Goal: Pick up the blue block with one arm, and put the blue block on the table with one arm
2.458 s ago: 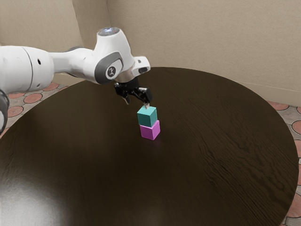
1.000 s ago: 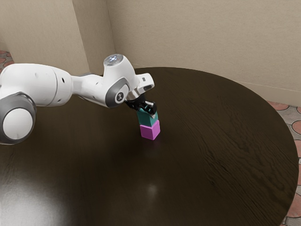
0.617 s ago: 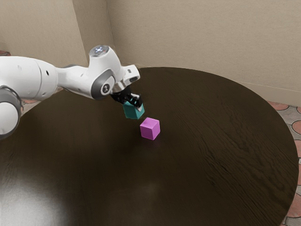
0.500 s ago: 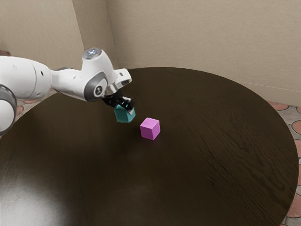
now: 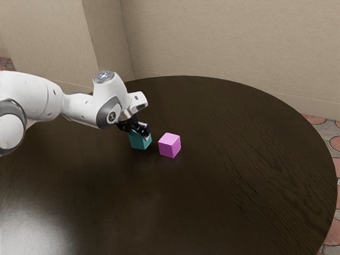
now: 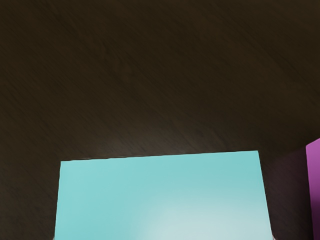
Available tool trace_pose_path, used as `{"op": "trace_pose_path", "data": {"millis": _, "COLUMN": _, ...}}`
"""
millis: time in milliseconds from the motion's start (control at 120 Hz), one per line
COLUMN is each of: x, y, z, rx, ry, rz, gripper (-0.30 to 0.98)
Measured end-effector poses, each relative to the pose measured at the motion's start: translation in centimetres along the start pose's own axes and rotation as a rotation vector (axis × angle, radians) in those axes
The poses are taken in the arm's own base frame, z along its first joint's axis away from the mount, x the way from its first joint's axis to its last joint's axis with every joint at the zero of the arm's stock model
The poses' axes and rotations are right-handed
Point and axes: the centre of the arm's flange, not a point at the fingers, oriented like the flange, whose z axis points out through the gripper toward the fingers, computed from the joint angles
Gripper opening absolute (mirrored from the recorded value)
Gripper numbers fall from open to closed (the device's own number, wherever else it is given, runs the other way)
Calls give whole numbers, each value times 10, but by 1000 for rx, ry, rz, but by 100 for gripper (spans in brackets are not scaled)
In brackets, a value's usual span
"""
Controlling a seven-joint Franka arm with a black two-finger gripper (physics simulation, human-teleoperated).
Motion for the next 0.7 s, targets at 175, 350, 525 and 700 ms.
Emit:
{"op": "trace_pose_path", "data": {"millis": 175, "x": 1, "y": -2, "z": 0, "rx": -6, "ry": 5, "rz": 22, "gripper": 55}}
{"op": "trace_pose_path", "data": {"millis": 350, "x": 34, "y": 0, "z": -66, "rx": -12, "ry": 42, "rz": 27, "gripper": 62}}
{"op": "trace_pose_path", "data": {"millis": 525, "x": 29, "y": -24, "z": -250, "rx": -13, "ry": -15, "rz": -64, "gripper": 64}}
{"op": "trace_pose_path", "data": {"millis": 700, "x": -14, "y": -54, "z": -369, "rx": -42, "ry": -104, "rz": -112, "gripper": 66}}
